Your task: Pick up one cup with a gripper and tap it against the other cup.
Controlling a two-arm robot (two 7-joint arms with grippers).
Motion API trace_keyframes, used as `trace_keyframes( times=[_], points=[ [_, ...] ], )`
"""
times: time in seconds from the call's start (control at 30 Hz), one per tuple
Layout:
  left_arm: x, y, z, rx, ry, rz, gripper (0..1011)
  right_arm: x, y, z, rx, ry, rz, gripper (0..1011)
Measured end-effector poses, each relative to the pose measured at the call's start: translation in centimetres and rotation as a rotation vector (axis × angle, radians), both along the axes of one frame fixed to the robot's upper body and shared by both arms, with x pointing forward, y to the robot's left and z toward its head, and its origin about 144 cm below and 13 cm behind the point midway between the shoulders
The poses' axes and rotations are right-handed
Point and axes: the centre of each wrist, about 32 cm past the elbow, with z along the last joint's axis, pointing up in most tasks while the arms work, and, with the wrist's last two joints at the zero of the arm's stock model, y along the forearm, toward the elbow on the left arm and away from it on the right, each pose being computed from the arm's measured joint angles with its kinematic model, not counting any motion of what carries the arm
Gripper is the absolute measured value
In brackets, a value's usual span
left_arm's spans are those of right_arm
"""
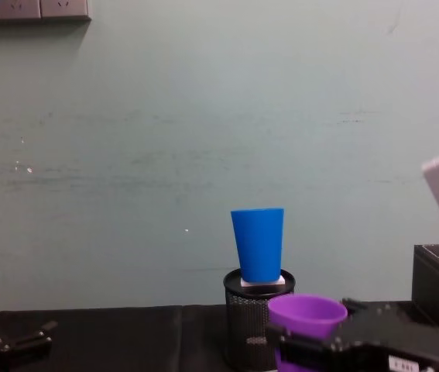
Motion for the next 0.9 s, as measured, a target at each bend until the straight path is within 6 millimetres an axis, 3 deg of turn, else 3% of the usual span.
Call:
trace_keyframes(
  times=[0.27, 0.9],
  points=[
    [0.0, 0.0, 0.0, 0.000, 0.000, 0.000, 1000, 0.8, 0.4, 3.6, -0.004, 0.016, -0.002, 744],
    [0.0, 0.0, 0.0, 0.000, 0.000, 0.000, 1000, 2.2, 1.7, 8.1, -0.024, 0.009, -0.006, 744]
  ],
)
